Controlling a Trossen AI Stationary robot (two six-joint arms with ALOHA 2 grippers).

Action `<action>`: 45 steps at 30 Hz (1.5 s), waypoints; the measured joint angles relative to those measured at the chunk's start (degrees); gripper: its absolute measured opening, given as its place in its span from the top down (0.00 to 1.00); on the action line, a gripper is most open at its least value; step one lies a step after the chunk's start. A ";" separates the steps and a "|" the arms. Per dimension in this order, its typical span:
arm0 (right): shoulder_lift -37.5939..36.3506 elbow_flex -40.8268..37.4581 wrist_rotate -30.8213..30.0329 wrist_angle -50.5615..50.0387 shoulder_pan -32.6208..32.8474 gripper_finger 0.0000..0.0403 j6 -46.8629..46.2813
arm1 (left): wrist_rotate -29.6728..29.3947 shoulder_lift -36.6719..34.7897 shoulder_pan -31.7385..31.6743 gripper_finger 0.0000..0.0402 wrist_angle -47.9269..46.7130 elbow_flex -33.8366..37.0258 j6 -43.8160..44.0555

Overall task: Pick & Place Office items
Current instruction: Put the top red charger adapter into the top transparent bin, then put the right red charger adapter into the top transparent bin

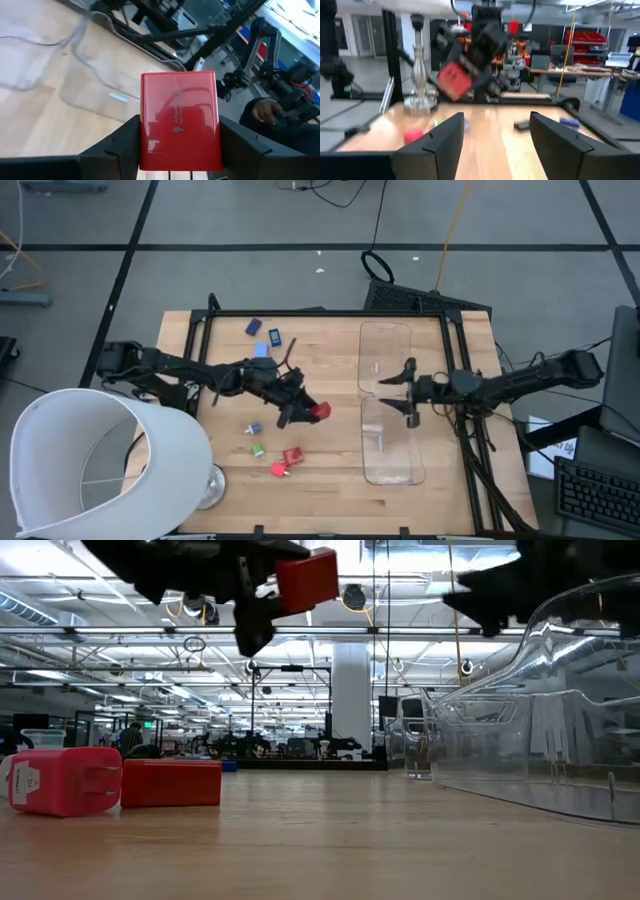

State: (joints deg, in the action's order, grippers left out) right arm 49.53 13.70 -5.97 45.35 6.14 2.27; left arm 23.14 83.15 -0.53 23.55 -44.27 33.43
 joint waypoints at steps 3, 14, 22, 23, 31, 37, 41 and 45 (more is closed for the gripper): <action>8.38 4.07 0.03 0.25 0.89 0.37 3.19 | 3.19 4.20 -0.22 0.44 0.21 -2.78 -0.32; 29.04 18.69 0.29 1.83 6.07 0.26 16.37 | 16.06 15.36 -0.17 0.47 -1.02 -12.70 0.45; 30.45 20.37 -1.34 -0.75 8.37 0.27 17.47 | 15.46 15.85 -0.36 0.40 -2.00 -13.72 -1.83; 29.99 20.39 -2.03 -1.71 8.37 0.27 17.85 | 14.82 15.80 -0.58 0.40 -1.28 -13.93 -1.91; 22.92 20.43 -9.25 -13.06 9.02 0.27 15.67 | 15.92 15.50 -2.40 0.62 -2.03 -13.80 -2.37; 19.38 20.46 -9.02 -20.48 9.75 0.27 7.39 | 22.49 15.48 -2.41 0.84 -8.11 -13.80 -9.97; 18.58 20.43 -8.91 -21.25 10.18 0.27 8.34 | 17.25 15.54 1.82 0.90 -17.56 -13.77 -26.02; 18.57 20.43 -8.97 -20.25 10.11 0.27 8.85 | -5.82 15.59 7.61 0.89 -22.01 -13.69 -35.65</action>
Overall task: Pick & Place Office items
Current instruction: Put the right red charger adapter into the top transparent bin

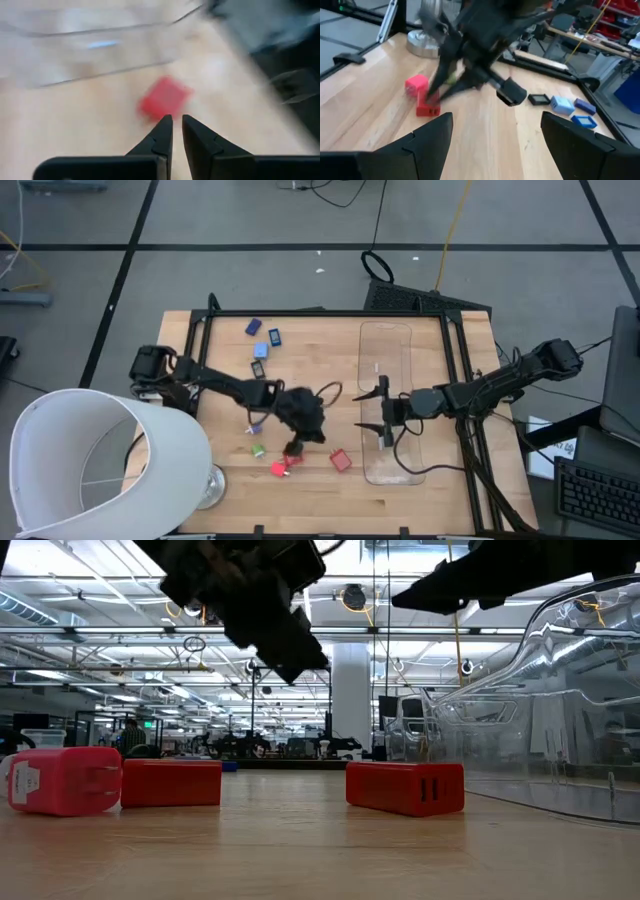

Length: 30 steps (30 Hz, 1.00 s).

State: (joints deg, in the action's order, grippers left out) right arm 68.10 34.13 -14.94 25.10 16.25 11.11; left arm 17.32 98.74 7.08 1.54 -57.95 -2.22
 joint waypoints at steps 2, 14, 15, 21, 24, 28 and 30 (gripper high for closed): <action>0.02 0.00 0.04 -0.13 0.00 0.27 0.04 | -8.69 0.23 1.71 0.85 0.36 0.00 -0.49; -5.41 0.00 0.02 4.14 0.00 0.27 0.09 | -16.23 0.35 2.55 0.56 0.56 0.00 3.72; -6.78 0.00 0.02 3.76 -0.01 0.27 0.09 | -16.60 0.35 2.69 0.53 0.13 -0.04 2.11; -15.23 0.00 0.00 1.14 -0.02 0.27 0.07 | -20.04 2.30 3.63 0.37 -12.19 -7.27 -3.39; -17.92 0.00 0.02 1.27 -0.02 0.27 -0.96 | -18.02 5.18 3.60 0.33 -16.30 -12.01 -3.84; -19.45 -1.05 0.02 1.21 -0.02 0.27 -2.81 | -10.82 8.95 4.34 0.32 -15.87 -13.88 -10.71; -19.67 -1.60 0.00 1.01 -0.02 0.27 -3.02 | -6.87 10.63 4.59 0.32 -13.55 -13.88 -13.31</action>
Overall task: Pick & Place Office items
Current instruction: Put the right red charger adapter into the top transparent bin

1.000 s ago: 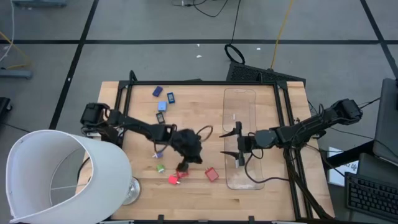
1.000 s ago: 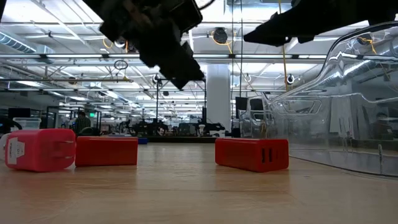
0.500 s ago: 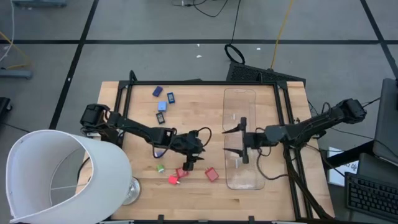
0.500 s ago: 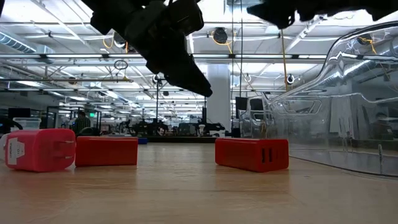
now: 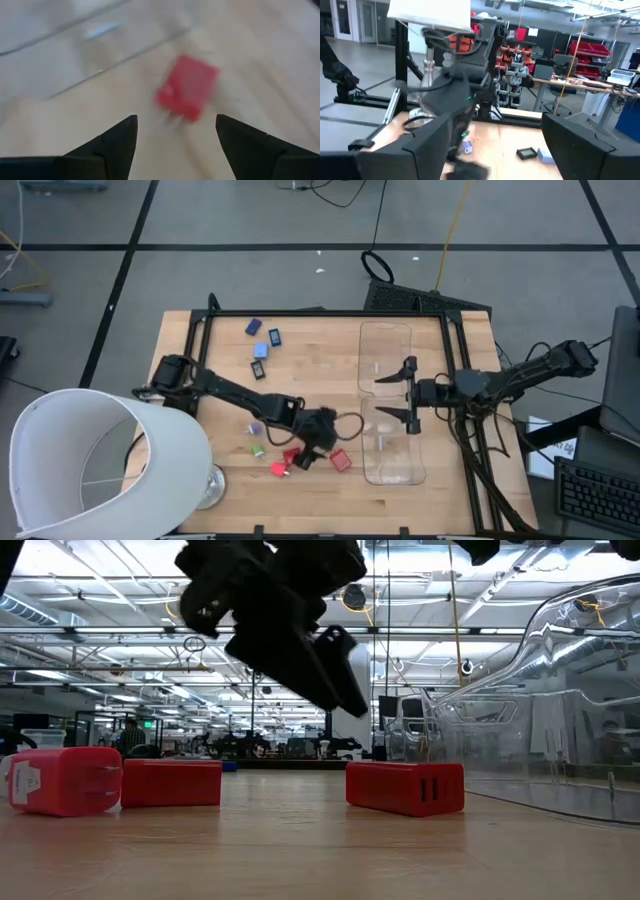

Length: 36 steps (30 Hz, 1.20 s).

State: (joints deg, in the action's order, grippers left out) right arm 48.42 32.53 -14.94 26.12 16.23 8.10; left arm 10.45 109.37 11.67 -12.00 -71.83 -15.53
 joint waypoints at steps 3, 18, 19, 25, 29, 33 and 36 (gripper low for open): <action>-0.06 -0.46 0.02 0.09 0.00 0.27 0.02 | 4.61 0.95 -0.80 0.32 5.69 -0.07 -1.94; -0.02 -0.46 0.02 -0.88 0.00 0.27 0.06 | 6.30 8.39 -3.20 0.32 14.33 -0.05 2.52; -0.02 -0.46 0.04 -0.85 0.00 0.27 0.04 | 5.24 8.32 -3.37 0.32 13.62 -0.07 2.55; -0.07 -0.46 0.03 -1.22 0.00 0.27 0.06 | -0.89 7.61 -4.01 0.32 8.15 -0.21 2.54; -0.07 -0.46 0.04 -1.15 0.00 0.27 0.04 | -8.59 5.86 -4.19 0.32 3.39 -0.24 1.87; -0.04 -0.46 0.04 -1.28 0.00 0.27 0.04 | -23.45 3.82 -4.11 0.32 -4.97 -0.27 0.20; -0.04 -0.46 0.04 -1.20 0.00 0.27 -0.10 | -29.41 2.39 -4.61 0.32 -10.96 -0.18 1.06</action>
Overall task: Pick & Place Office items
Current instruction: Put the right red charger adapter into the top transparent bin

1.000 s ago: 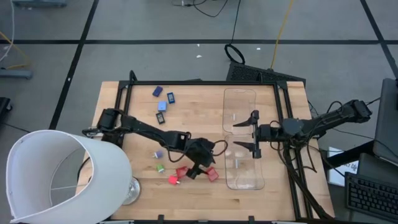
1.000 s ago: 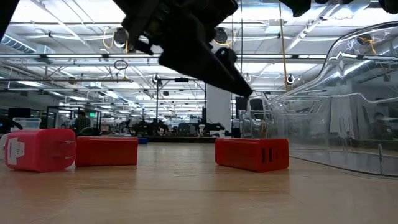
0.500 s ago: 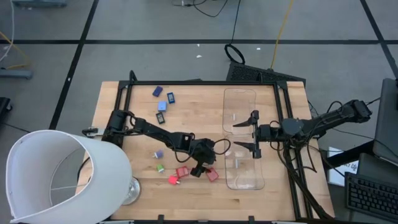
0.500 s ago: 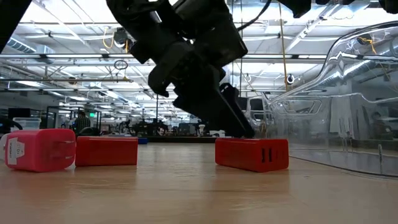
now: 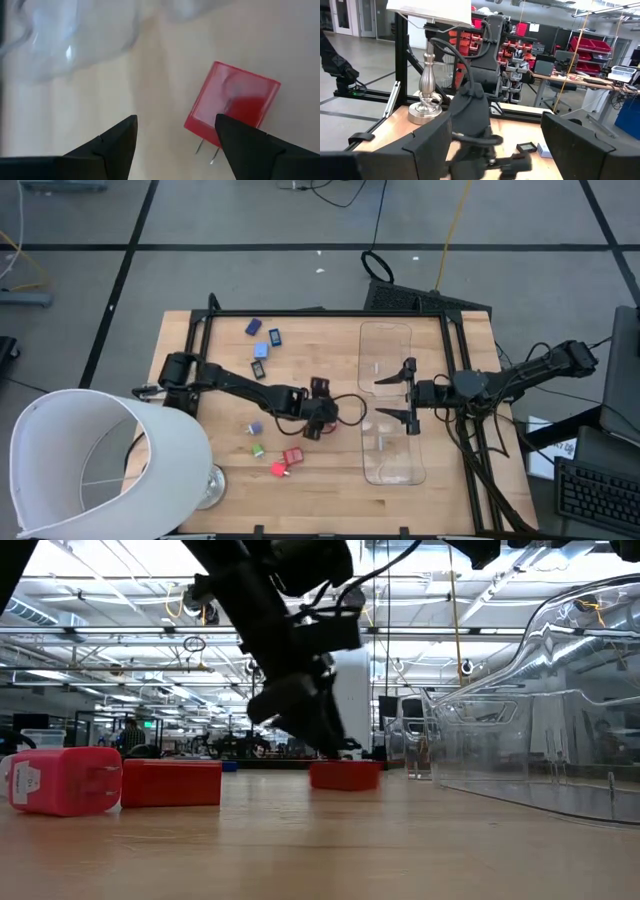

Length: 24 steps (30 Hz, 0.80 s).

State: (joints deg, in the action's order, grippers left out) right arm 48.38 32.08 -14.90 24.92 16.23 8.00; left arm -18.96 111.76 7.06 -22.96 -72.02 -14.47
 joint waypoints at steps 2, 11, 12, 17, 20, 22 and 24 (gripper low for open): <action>-0.01 0.00 0.01 -0.03 0.00 0.27 -0.03 | -0.68 -0.93 -0.45 0.32 -2.84 0.07 0.67; 0.02 0.00 0.07 -0.31 0.00 0.27 -0.17 | 12.98 -5.40 -2.25 0.32 -6.96 0.29 -0.04; 0.02 0.00 0.04 -0.45 0.00 0.27 -0.40 | 15.34 -5.59 -2.59 0.32 -7.66 0.29 -0.02; 0.02 0.00 0.06 -0.97 0.00 0.27 -1.15 | 18.37 -5.59 -3.89 0.32 -11.35 0.79 0.21; 0.02 0.00 0.04 -1.28 0.00 0.27 -1.17 | 19.07 -5.63 -4.42 0.32 -10.78 2.42 3.13; 0.00 0.00 0.04 -1.28 0.00 0.27 -1.17 | 19.29 -5.81 -4.52 0.32 -10.76 3.25 4.58; 0.00 0.00 0.04 -1.25 0.00 0.27 -1.17 | 20.28 -5.93 -4.29 0.32 -9.63 4.24 4.99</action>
State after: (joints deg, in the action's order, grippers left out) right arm 48.38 32.08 -14.85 23.66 16.23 6.83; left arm 1.33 105.83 2.78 -32.59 -67.77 -9.48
